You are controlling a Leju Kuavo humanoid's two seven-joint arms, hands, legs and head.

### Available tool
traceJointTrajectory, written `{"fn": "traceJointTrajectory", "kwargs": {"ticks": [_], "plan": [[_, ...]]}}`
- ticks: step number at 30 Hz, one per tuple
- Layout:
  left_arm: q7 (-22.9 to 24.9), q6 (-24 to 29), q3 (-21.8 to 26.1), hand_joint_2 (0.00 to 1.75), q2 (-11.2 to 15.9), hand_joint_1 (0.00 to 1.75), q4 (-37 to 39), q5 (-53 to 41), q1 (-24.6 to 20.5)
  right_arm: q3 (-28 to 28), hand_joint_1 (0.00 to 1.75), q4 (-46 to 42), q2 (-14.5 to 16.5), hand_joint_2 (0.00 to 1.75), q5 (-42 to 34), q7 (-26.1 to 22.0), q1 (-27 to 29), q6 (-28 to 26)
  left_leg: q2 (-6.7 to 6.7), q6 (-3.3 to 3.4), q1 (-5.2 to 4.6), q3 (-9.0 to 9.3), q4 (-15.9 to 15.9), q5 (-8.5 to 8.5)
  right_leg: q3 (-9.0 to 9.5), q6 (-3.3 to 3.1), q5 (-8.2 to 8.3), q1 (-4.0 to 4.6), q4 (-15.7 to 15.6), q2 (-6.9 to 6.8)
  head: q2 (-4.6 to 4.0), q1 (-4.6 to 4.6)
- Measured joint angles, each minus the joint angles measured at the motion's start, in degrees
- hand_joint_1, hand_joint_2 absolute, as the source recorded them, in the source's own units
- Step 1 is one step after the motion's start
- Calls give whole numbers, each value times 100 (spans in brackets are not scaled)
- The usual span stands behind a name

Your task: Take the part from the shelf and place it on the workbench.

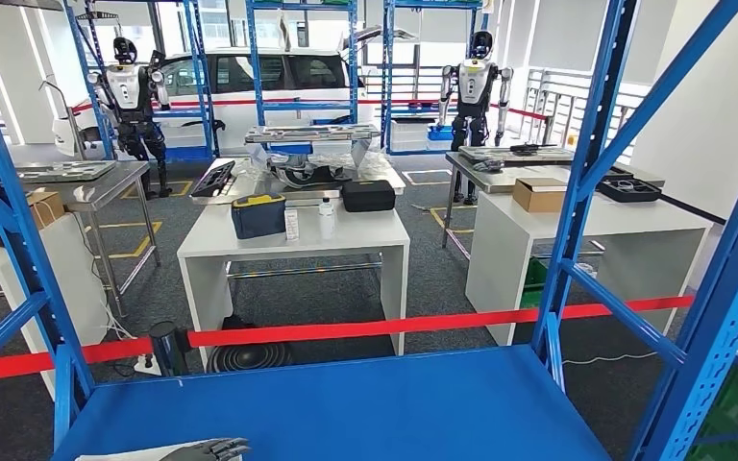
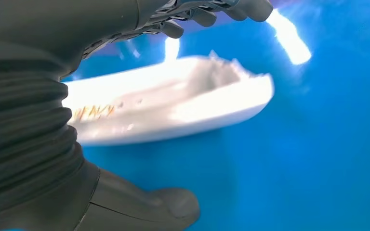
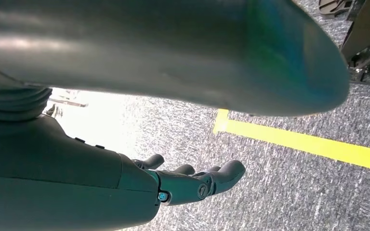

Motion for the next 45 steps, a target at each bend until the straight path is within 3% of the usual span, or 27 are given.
{"fn": "traceJointTrajectory", "kwargs": {"ticks": [23, 24, 27, 28, 45], "plan": [[326, 387, 322, 175, 6, 0, 651, -46, -1, -252, 0, 0, 34, 0, 231, -4, 3, 0, -1, -1, 1, -2, 0, 1, -1, -2, 1, 0, 3, 0, 0, 0], [353, 445, 339, 175, 11, 34, 662, -86, 9, -253, 0, 0, 35, 0, 249, -3, 3, 0, -1, -1, 1, -2, 0, 1, -1, -2, 1, 0, 3, 0, 0, 0], [438, 591, 387, 175, 18, 165, 703, -230, 43, -261, 0, 0, 37, 0, 292, -4, 3, 0, -1, -1, 1, -2, 0, 1, -2, -2, 1, 0, 4, 0, 0, 0], [468, 615, 397, 175, 18, 175, 724, -282, 51, -269, 0, 0, 39, 0, 302, -6, 3, 0, -1, -1, 1, -2, 0, 1, -2, -2, 1, 0, 4, 0, 0, 0], [435, 829, 659, 175, -79, 175, 1017, -537, 185, -396, 0, 0, 78, 0, 497, -101, 31, 0, 0, -2, 0, -2, 0, 0, 0, -3, 1, -1, 4, -1, 0, 0]]}}
